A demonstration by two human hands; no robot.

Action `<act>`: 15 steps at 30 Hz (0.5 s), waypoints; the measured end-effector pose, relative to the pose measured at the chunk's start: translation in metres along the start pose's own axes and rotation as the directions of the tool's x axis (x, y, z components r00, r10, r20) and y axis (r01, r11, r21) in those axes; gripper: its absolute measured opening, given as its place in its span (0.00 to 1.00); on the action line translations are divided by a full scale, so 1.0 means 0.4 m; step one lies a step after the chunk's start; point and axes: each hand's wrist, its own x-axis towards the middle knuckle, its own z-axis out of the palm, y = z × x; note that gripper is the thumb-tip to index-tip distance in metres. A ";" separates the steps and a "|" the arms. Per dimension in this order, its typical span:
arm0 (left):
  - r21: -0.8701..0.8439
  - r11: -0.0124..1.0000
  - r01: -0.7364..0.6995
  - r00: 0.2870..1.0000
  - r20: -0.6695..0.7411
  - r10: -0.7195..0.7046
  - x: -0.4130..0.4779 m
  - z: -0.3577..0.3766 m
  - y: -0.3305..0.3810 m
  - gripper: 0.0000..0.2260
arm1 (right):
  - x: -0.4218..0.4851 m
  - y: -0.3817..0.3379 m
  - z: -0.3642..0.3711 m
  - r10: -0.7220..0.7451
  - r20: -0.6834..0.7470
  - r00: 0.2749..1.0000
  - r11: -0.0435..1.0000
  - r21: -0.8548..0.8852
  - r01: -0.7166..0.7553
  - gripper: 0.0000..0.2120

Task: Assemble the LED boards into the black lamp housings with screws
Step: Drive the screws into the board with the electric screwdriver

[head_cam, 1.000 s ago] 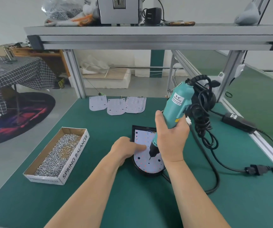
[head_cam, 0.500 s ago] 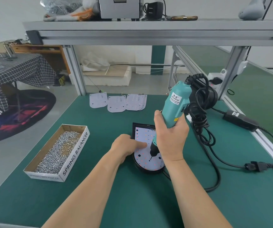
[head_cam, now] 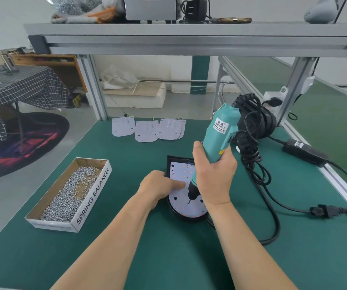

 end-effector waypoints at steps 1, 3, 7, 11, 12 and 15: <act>0.008 1.000 0.000 1.000 0.000 0.000 0.000 0.000 0.001 0.19 | 0.002 0.003 0.001 0.012 0.004 1.000 1.000 0.007 -0.012 0.13; 0.024 1.000 0.000 1.000 0.000 0.000 0.001 0.000 0.002 0.20 | 0.004 0.009 0.002 0.031 0.010 0.999 0.999 0.010 -0.031 0.13; 0.027 1.000 -0.005 1.000 0.004 0.005 -0.002 -0.001 0.006 0.20 | 0.000 0.007 0.003 0.043 0.012 0.999 0.999 0.017 -0.043 0.13; 0.020 1.000 0.000 1.000 0.010 0.000 -0.005 -0.002 0.008 0.19 | -0.002 -0.002 0.001 0.067 0.011 0.998 0.998 0.013 -0.067 0.13; 0.020 1.000 0.001 1.000 0.012 -0.002 -0.005 -0.002 0.007 0.20 | -0.002 -0.005 -0.003 0.071 0.021 0.997 0.997 0.019 -0.071 0.13; 0.010 1.000 0.004 1.000 0.018 -0.004 -0.018 -0.008 0.014 0.24 | 0.005 -0.026 -0.017 0.077 0.016 0.997 0.994 0.070 -0.078 0.11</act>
